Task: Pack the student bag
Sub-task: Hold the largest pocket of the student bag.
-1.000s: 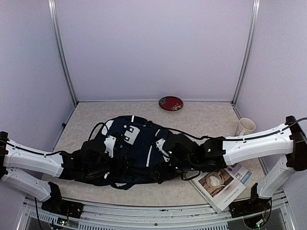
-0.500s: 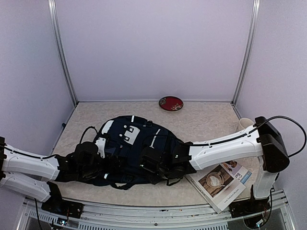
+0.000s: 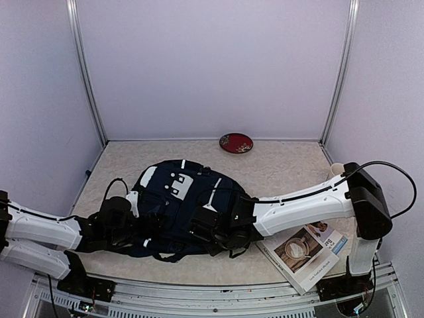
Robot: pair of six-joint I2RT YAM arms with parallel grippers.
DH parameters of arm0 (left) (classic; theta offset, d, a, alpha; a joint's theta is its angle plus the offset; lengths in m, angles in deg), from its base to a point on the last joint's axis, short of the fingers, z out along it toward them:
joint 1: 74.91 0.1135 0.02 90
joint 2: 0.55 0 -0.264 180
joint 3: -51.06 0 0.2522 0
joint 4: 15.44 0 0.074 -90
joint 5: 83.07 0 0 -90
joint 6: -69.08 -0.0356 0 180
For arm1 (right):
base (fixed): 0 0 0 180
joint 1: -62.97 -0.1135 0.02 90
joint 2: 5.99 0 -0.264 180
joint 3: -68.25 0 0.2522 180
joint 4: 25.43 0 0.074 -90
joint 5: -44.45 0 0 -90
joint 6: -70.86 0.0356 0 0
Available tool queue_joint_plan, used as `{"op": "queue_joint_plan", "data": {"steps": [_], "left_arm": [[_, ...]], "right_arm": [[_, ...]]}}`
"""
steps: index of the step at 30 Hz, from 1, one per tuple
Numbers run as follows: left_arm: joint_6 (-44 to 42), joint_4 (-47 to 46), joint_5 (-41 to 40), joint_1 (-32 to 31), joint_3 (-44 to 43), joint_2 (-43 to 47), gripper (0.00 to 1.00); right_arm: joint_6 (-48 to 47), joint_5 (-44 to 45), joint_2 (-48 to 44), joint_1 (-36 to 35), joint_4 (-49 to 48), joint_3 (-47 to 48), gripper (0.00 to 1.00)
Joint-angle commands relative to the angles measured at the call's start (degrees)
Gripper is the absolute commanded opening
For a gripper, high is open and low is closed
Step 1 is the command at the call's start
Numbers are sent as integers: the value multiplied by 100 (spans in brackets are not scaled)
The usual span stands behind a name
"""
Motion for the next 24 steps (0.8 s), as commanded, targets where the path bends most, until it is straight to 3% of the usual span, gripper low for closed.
{"op": "queue_joint_plan", "data": {"steps": [1,4,6,9,10,14,19,22,24], "left_arm": [[268,135,-192,214,201,41,86],[238,92,-124,290,255,116,85],[-1,-300,201,254,367,374,83],[-910,-1375,518,-366,618,1097,78],[-1595,-1598,523,-643,642,1233,77],[-3120,-1525,986,-1128,466,1260,77],[-4410,-868,528,-1593,-219,386,74],[-5034,-158,442,-1755,-811,-408,59],[-5303,-202,438,-1773,-917,-739,53]], "right_arm": [[-13,-99,-228,92,367,-118,0],[-400,-709,-521,323,89,-457,0],[-903,-1780,-739,522,-624,-851,0],[-1442,-3009,-917,592,-1724,-1136,0],[-1466,-3270,-944,602,-1950,-1148,0],[-1632,-3597,-1054,815,-2291,-1247,0],[-1691,-3850,-1117,998,-2215,-1387,0],[-1732,-3899,-1190,1045,-2122,-1433,0],[-1676,-3833,-1264,1089,-2103,-1543,0]]}}
